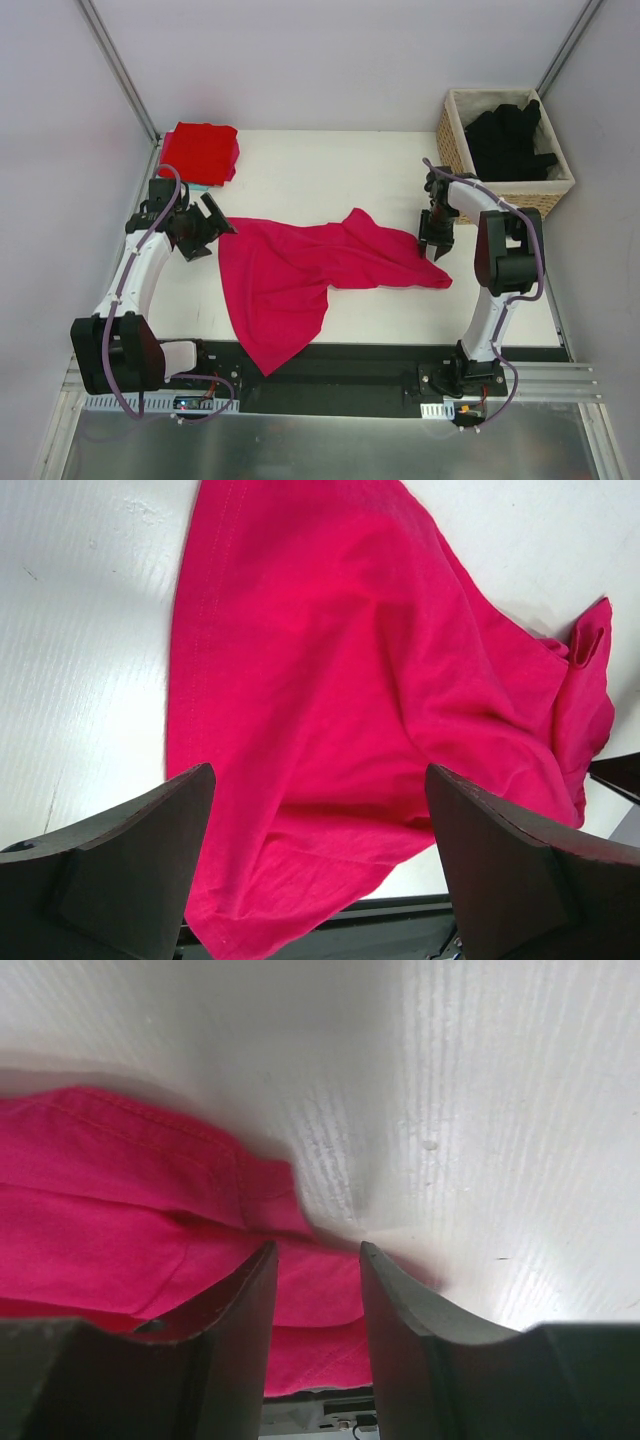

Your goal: Fold and stack the t-shirts

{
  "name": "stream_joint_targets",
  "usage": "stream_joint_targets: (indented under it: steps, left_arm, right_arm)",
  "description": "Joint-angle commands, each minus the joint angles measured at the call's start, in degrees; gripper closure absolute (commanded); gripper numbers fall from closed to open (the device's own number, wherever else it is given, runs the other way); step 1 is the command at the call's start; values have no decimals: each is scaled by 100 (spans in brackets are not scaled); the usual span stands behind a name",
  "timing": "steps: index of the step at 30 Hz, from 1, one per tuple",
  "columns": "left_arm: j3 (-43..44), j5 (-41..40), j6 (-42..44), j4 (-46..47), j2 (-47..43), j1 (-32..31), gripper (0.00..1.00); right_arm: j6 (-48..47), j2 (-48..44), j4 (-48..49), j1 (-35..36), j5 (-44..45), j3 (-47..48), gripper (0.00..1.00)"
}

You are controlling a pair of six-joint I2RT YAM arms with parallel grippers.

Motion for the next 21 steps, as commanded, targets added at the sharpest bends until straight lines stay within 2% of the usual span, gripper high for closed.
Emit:
stream_joint_targets:
  steps: [1, 7, 10, 13, 16, 17, 21]
  left_arm:
    - [219, 133, 61, 54, 62, 12, 14]
    - [228, 133, 70, 71, 168, 12, 14]
    - [211, 159, 70, 80, 194, 12, 14]
    - [202, 168, 79, 80, 177, 4, 15]
    - [193, 168, 105, 80, 133, 12, 14]
    - [202, 159, 131, 71, 116, 12, 14]
    - [158, 159, 149, 71, 142, 12, 14]
  right_arm:
    - [-29, -78, -41, 5, -389, 94, 59]
    - [-90, -236, -41, 5, -591, -179, 62]
    - [-91, -228, -41, 5, -635, -267, 68]
    - [-99, -149, 12, 5, -723, -302, 75]
    - [-99, -96, 38, 49, -758, -294, 89]
    - [-91, -113, 30, 75, -758, -276, 98]
    - [-82, -420, -128, 128, -539, -153, 100]
